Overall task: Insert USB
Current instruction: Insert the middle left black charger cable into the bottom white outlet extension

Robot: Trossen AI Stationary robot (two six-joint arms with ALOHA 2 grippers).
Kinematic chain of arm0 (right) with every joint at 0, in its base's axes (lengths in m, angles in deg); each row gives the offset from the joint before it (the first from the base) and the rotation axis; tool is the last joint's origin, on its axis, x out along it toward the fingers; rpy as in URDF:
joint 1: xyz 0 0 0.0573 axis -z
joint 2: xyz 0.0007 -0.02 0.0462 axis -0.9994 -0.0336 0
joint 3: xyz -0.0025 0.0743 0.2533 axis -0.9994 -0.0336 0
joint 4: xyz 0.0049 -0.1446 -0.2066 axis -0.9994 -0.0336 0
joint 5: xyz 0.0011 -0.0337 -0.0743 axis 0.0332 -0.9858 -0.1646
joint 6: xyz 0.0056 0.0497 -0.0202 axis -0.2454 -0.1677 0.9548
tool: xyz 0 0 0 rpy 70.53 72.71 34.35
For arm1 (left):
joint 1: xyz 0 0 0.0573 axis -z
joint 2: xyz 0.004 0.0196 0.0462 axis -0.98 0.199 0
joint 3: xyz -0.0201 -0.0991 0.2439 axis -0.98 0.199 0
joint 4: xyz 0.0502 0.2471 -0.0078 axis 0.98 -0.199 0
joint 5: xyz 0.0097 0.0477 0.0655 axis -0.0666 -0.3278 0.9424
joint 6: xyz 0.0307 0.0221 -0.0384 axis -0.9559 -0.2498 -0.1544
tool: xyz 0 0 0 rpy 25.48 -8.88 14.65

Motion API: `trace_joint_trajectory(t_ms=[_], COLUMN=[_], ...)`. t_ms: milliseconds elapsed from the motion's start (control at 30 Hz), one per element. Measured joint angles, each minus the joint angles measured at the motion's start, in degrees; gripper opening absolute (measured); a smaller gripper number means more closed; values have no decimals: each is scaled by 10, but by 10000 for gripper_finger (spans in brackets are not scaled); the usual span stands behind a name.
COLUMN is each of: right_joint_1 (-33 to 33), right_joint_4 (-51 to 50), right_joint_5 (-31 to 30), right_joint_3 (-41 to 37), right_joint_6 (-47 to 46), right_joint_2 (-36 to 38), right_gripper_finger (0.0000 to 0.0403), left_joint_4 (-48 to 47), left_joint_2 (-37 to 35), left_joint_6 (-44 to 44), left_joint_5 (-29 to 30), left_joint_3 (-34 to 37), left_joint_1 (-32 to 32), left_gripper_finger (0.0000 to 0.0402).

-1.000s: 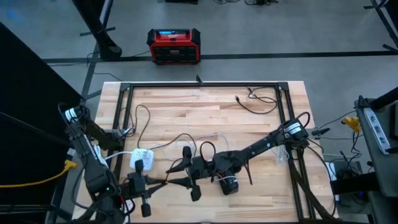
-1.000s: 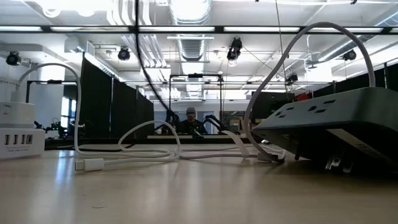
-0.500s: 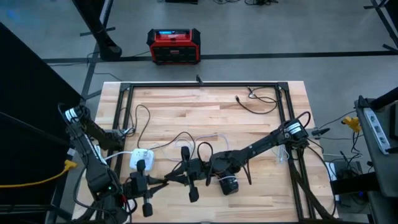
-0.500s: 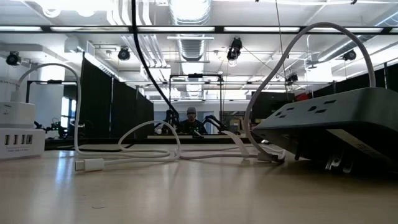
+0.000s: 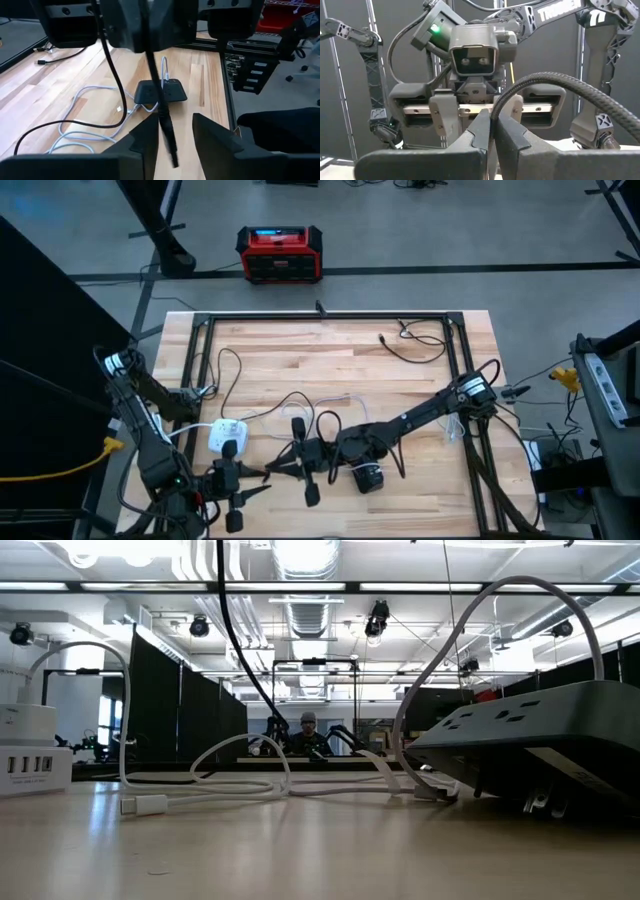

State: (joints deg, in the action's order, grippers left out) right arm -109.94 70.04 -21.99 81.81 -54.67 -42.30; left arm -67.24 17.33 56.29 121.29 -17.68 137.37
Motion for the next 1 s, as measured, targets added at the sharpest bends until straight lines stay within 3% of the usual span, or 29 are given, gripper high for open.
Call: trace_joint_trajectory(t_ms=[200, 600, 1000], right_joint_1=[-2, -2, -2], right_joint_4=[-1, -3, -24], right_joint_5=[2, 4, 4], right_joint_3=[0, 0, 0], right_joint_6=[3, 7, 7], right_joint_2=[0, 0, 1], right_gripper_finger=[2, 2, 2], left_joint_4=[-4, -25, -24], left_joint_2=[-2, -2, -3], left_joint_6=[4, 4, 23], left_joint_5=[-26, -44, -61], left_joint_3=[0, 0, 0], left_joint_1=[-3, -21, -21], left_gripper_finger=[94, 13, 21])
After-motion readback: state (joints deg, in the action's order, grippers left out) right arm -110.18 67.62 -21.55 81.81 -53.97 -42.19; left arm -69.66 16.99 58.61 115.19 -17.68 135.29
